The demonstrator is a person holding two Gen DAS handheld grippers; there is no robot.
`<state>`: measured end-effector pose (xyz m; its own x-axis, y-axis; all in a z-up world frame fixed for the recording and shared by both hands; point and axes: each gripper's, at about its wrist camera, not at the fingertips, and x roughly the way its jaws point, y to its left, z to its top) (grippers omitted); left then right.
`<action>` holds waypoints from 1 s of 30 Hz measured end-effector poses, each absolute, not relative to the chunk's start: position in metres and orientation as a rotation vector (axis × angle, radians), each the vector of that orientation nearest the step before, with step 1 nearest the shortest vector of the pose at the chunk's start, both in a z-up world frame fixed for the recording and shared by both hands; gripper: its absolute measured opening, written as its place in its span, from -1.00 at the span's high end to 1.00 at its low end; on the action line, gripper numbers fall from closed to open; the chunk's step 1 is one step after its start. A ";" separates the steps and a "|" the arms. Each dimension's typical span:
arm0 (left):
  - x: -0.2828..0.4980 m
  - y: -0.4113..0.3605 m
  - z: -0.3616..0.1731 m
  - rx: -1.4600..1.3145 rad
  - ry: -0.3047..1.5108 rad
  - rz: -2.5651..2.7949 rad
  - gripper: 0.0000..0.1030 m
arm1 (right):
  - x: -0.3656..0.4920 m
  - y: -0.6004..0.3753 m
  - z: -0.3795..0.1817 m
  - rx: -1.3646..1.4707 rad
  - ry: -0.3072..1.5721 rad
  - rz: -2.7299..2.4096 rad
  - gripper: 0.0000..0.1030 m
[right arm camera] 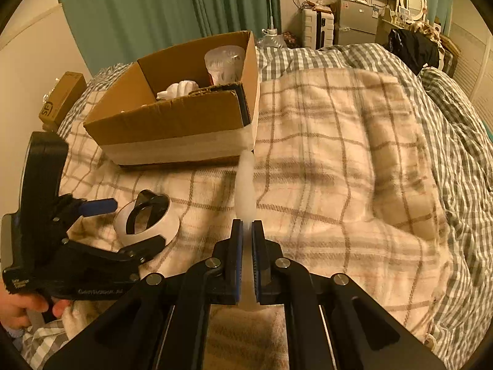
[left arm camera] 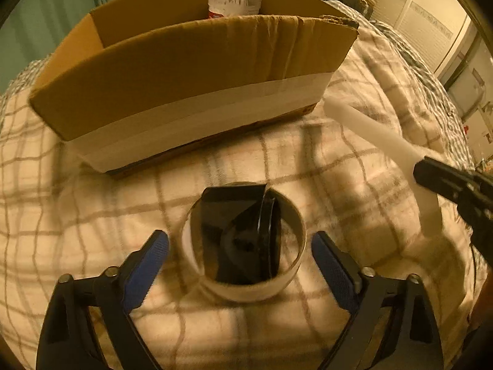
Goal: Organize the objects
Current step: 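Grasp the white tape roll with the left gripper while the right holds the tube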
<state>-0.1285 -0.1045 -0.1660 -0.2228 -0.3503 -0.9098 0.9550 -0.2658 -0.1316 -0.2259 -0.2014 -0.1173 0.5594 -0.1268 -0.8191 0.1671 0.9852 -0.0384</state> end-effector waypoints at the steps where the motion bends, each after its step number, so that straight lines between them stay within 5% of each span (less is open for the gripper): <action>1: -0.129 -0.105 -0.167 0.990 0.927 -1.674 -0.62 | -0.225 -0.202 -0.118 0.049 0.964 -0.171 0.90; 11: -0.111 -0.081 -0.119 0.853 0.863 -1.690 -0.61 | -0.235 -0.190 -0.097 0.017 0.927 -0.177 0.90; 30: -0.061 -0.101 0.029 0.555 0.632 -1.673 -0.60 | -0.228 -0.124 0.039 -0.104 0.679 -0.100 0.90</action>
